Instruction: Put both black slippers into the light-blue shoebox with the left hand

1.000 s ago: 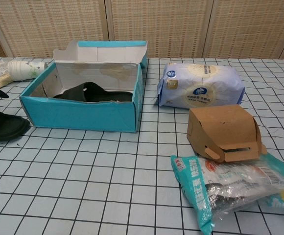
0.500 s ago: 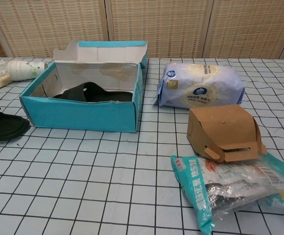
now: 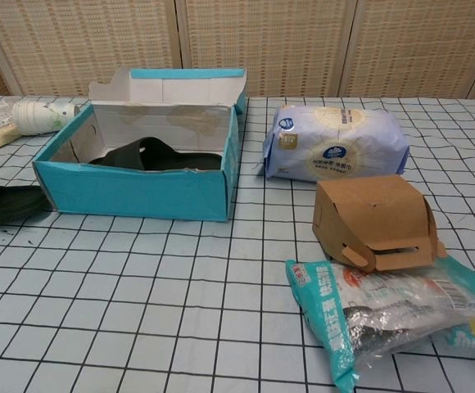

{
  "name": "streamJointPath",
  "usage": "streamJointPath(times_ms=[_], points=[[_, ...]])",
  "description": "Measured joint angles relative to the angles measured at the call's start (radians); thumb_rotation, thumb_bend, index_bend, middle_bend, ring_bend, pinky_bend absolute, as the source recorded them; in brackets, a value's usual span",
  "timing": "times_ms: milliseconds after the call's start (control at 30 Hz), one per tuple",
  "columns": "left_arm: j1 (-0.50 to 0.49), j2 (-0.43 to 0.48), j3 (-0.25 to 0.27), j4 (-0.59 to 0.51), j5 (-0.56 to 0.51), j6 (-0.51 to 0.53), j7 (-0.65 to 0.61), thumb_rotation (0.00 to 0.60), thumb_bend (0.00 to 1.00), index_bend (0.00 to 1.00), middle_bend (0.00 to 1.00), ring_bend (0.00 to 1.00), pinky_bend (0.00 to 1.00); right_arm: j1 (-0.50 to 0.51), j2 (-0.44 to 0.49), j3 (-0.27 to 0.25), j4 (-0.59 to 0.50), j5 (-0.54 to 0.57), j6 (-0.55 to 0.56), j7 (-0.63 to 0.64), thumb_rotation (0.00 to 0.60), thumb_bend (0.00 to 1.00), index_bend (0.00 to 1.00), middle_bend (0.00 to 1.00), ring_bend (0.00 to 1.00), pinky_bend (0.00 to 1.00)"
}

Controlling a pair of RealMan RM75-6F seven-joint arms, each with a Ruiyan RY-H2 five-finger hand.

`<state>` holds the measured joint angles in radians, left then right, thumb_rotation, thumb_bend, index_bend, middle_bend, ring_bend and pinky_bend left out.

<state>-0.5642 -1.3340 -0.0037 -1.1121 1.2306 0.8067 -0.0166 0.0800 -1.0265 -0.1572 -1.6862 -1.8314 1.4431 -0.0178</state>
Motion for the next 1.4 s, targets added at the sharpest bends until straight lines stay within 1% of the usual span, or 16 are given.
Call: streamJointPath(times_ms=[133, 233, 333, 433, 533, 567, 633, 700, 767, 800, 833, 867, 967, 1167, 1267, 1400], points=[[0.011, 0.003, 0.003, 0.008, 0.013, 0.003, -0.025, 0.6, 0.55, 0.41, 0.44, 0.36, 0.49, -0.001, 0.002, -0.001, 0.0, -0.001, 0.003, 0.004, 0.6, 0.25, 0.0, 0.0, 0.0, 0.0], [0.024, 0.027, 0.004, -0.01, 0.041, 0.035, -0.049, 0.6, 0.61, 0.44, 0.47, 0.39, 0.52, -0.001, 0.002, 0.0, 0.002, -0.002, 0.005, 0.005, 0.6, 0.25, 0.0, 0.0, 0.0, 0.0], [0.038, 0.059, 0.005, -0.038, 0.073, 0.075, -0.092, 0.6, 0.63, 0.45, 0.48, 0.4, 0.53, 0.001, 0.0, -0.001, 0.002, -0.003, -0.001, 0.003, 0.6, 0.25, 0.0, 0.0, 0.0, 0.0], [0.054, 0.09, 0.009, -0.06, 0.115, 0.114, -0.131, 0.6, 0.64, 0.44, 0.48, 0.4, 0.53, 0.002, -0.001, -0.002, 0.002, -0.005, -0.004, 0.0, 0.6, 0.25, 0.0, 0.0, 0.0, 0.0], [0.068, 0.115, 0.017, -0.084, 0.149, 0.139, -0.157, 0.6, 0.63, 0.4, 0.43, 0.36, 0.49, 0.001, -0.002, -0.002, 0.001, -0.005, -0.003, -0.003, 0.6, 0.25, 0.0, 0.0, 0.0, 0.0], [0.07, 0.118, 0.018, -0.088, 0.155, 0.14, -0.165, 0.6, 0.62, 0.38, 0.4, 0.33, 0.45, 0.001, -0.002, -0.003, 0.001, -0.005, -0.003, -0.004, 0.6, 0.25, 0.0, 0.0, 0.0, 0.0], [0.073, 0.12, 0.02, -0.09, 0.168, 0.148, -0.181, 0.6, 0.59, 0.33, 0.35, 0.24, 0.33, 0.001, -0.002, -0.003, 0.0, -0.005, -0.005, -0.006, 0.6, 0.25, 0.0, 0.0, 0.0, 0.0], [0.077, 0.121, 0.021, -0.09, 0.18, 0.167, -0.189, 0.6, 0.54, 0.23, 0.26, 0.14, 0.2, 0.001, -0.002, -0.003, -0.001, -0.004, -0.004, -0.006, 0.6, 0.25, 0.0, 0.0, 0.0, 0.0], [0.084, 0.129, 0.023, -0.098, 0.202, 0.196, -0.203, 0.6, 0.51, 0.12, 0.16, 0.06, 0.16, 0.0, -0.002, -0.002, -0.001, -0.002, -0.002, -0.005, 0.6, 0.25, 0.0, 0.0, 0.0, 0.0], [0.087, 0.138, 0.026, -0.108, 0.215, 0.21, -0.211, 0.6, 0.49, 0.05, 0.08, 0.02, 0.14, 0.0, -0.002, -0.001, 0.0, -0.001, -0.001, -0.005, 0.6, 0.25, 0.0, 0.0, 0.0, 0.0], [0.093, 0.153, 0.031, -0.126, 0.232, 0.225, -0.22, 0.6, 0.46, 0.01, 0.03, 0.0, 0.13, 0.0, -0.002, -0.001, 0.0, -0.001, -0.002, -0.006, 0.6, 0.25, 0.0, 0.0, 0.0, 0.0], [0.098, 0.167, 0.037, -0.144, 0.243, 0.233, -0.225, 0.6, 0.44, 0.0, 0.01, 0.0, 0.12, 0.001, -0.003, -0.001, 0.0, 0.0, -0.005, -0.006, 0.6, 0.25, 0.0, 0.0, 0.0, 0.0], [0.118, 0.218, 0.063, -0.215, 0.279, 0.259, -0.235, 0.6, 0.38, 0.0, 0.0, 0.0, 0.09, 0.005, -0.006, -0.001, 0.001, 0.0, -0.016, -0.008, 0.6, 0.25, 0.0, 0.0, 0.0, 0.0], [0.181, 0.295, 0.139, -0.34, 0.376, 0.34, -0.291, 0.6, 0.34, 0.0, 0.0, 0.0, 0.09, 0.009, -0.005, -0.003, 0.0, -0.001, -0.02, -0.006, 0.6, 0.25, 0.0, 0.0, 0.0, 0.0], [0.201, 0.313, 0.179, -0.365, 0.416, 0.347, -0.311, 0.6, 0.34, 0.0, 0.0, 0.0, 0.08, 0.01, -0.005, -0.004, 0.001, -0.003, -0.022, -0.004, 0.6, 0.25, 0.0, 0.0, 0.0, 0.0], [0.209, 0.288, 0.182, -0.348, 0.405, 0.325, -0.272, 0.6, 0.34, 0.0, 0.0, 0.0, 0.08, 0.012, -0.003, -0.008, 0.001, -0.01, -0.022, -0.001, 0.6, 0.25, 0.0, 0.0, 0.0, 0.0]])
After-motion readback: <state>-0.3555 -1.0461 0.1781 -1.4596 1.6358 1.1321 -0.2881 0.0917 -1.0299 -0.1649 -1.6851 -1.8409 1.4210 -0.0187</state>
